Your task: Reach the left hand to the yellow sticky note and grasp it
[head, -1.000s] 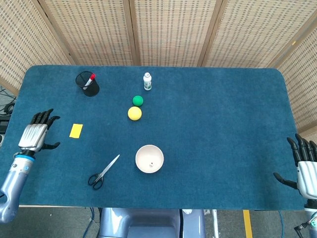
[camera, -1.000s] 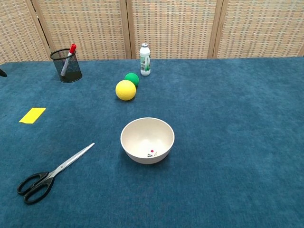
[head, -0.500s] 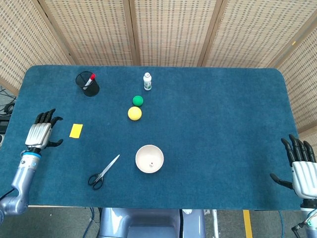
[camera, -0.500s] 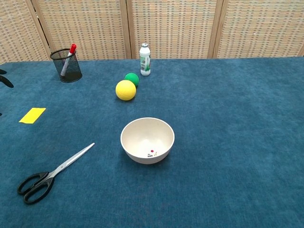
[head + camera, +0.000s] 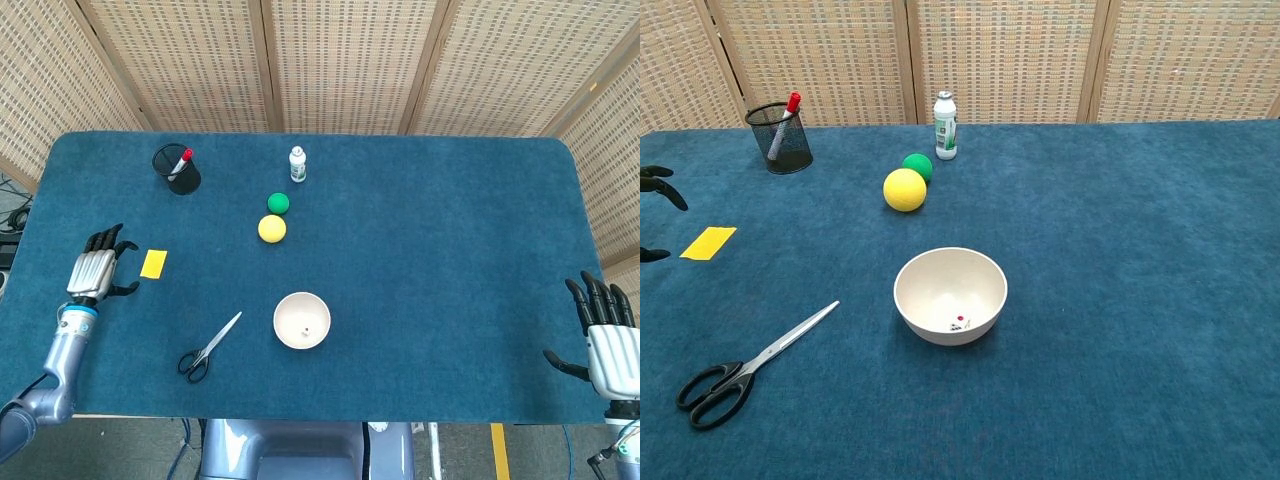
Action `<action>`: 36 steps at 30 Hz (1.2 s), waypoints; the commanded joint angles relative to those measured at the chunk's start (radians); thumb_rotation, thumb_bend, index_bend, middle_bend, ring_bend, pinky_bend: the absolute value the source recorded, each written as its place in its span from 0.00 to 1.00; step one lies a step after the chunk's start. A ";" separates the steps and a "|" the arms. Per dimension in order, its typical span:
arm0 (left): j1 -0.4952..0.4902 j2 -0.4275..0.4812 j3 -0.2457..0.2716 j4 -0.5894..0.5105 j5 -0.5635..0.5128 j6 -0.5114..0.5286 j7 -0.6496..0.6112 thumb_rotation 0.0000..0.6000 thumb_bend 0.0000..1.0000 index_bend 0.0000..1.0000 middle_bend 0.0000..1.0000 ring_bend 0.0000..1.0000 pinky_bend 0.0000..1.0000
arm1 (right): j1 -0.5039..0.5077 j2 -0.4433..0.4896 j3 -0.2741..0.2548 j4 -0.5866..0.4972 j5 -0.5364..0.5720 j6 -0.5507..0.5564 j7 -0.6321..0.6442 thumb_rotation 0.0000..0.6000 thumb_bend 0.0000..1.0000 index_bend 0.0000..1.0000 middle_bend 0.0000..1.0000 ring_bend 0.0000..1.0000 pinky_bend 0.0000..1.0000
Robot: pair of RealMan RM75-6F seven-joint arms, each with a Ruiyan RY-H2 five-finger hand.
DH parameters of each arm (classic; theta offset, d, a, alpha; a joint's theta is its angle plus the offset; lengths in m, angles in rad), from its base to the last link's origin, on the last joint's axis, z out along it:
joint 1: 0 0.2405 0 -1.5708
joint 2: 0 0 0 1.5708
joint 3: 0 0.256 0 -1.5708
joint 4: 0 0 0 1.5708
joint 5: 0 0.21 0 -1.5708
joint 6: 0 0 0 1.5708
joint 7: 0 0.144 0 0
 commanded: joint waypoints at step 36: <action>-0.067 -0.184 -0.029 0.278 0.008 -0.061 -0.041 1.00 0.25 0.30 0.00 0.00 0.00 | 0.007 -0.001 0.001 0.007 0.018 -0.014 0.014 1.00 0.00 0.00 0.00 0.00 0.00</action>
